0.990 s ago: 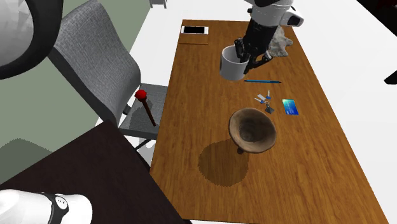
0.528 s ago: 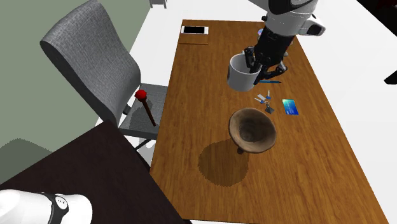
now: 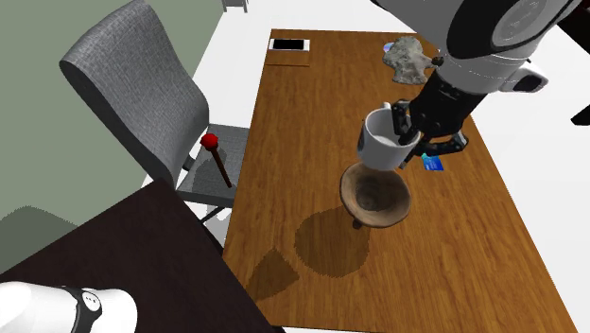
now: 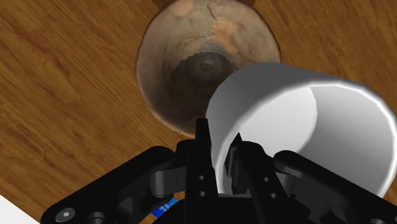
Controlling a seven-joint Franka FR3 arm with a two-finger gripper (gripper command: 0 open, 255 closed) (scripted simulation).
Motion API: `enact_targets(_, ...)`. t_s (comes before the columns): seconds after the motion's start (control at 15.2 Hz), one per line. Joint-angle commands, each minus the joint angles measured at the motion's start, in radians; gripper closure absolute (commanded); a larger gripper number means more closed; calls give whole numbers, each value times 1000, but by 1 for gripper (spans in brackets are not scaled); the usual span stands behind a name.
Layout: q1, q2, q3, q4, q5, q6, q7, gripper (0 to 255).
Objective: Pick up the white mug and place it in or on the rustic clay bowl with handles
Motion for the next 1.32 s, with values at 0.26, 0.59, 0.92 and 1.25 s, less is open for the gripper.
enact_targets(0.26,-24,-3,-9,-55,2,51,-37,255)
enact_targets(0.59,-25,26,-8,-80,4,105,-39,255)
enact_targets(0.92,-26,59,-7,-99,7,157,-42,255)
enact_targets(1.25,-26,69,-6,-103,8,171,-42,255)
